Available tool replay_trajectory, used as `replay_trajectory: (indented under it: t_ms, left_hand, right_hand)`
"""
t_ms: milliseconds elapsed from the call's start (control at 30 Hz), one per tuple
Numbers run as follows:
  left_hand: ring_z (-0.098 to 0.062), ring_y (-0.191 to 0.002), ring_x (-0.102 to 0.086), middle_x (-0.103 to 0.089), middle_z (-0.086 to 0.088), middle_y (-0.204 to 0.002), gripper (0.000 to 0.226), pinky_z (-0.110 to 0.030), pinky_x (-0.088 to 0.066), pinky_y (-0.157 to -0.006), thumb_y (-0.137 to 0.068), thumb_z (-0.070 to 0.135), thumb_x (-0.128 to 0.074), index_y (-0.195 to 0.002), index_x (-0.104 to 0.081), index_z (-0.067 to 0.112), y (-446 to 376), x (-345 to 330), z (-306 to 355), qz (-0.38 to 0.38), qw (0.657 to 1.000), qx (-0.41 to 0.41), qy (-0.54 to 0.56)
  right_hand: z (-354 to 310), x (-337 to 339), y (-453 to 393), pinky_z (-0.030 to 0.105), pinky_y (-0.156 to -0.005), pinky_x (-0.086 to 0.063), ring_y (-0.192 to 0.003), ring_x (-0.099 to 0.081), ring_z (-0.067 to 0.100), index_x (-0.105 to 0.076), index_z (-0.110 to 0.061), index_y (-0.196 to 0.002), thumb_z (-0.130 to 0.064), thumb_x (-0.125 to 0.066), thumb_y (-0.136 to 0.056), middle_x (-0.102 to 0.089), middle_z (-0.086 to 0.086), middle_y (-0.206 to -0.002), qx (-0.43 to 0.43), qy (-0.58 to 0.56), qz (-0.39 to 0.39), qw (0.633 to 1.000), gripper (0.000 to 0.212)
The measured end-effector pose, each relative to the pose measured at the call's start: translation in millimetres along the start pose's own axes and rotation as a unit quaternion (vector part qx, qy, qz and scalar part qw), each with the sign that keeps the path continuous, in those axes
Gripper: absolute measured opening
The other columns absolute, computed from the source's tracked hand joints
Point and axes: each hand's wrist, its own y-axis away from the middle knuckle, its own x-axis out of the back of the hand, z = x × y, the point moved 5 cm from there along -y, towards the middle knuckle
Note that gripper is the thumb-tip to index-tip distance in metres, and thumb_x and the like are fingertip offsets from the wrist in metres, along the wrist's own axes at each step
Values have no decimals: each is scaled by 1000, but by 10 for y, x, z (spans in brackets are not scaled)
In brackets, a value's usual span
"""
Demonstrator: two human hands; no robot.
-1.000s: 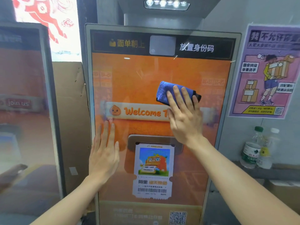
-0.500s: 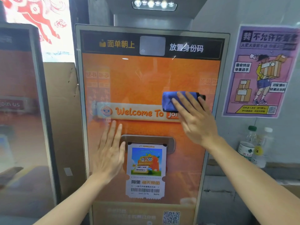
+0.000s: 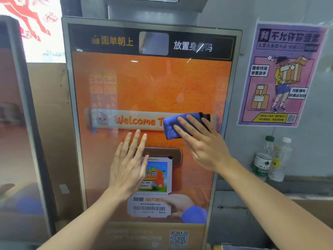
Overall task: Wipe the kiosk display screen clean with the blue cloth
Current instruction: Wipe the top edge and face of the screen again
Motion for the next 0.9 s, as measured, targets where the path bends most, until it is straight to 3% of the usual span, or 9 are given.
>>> replay_trajectory:
  t_ms: [133,233,400,600,900]
  left_hand:
    - [-23,-152,-9,-13,-6,-164,64,-45,-20,-119,-98,37,-33,-156,-18,15,1,-8,8,-3,1000,0,-10]
    - [-23,-152,-7,-11,-6,-165,65,-43,-16,-120,-98,38,-31,-157,-14,16,6,-19,15,-4,1000,4,-13]
    - [-23,-152,-3,-6,-6,-166,66,-37,-2,-122,-99,39,-30,-158,-10,17,1,-42,23,-5,1000,2,-28]
    - [-23,-152,-5,-6,-6,-166,66,-35,0,-122,-99,39,-31,-158,-11,16,-8,-44,10,8,999,-3,-32]
    - [-23,-152,-3,-7,-6,-166,65,-35,1,-122,-100,37,-32,-158,-13,16,-16,-42,26,22,999,4,-24]
  right_hand:
    - [250,73,13,41,-121,-18,-148,-26,18,-31,-24,-153,-29,-33,-107,-27,-2,-160,28,18,-7,999,46]
    - [496,157,-84,43,-120,-18,-148,-28,20,-30,-22,-152,-30,-35,-106,-28,0,-159,-17,40,13,999,47]
    - [724,203,-140,39,-124,-6,-151,-16,18,-26,-21,-155,-30,-32,-109,-22,0,-161,-85,46,44,994,47]
    - [492,76,156,45,-123,-13,-149,-22,21,-31,-19,-152,-29,-40,-107,-27,2,-159,-115,6,66,991,48]
    - [-23,-165,903,44,-121,-18,-149,-25,20,-34,-21,-152,-27,-45,-102,-32,2,-158,-61,4,12,998,51]
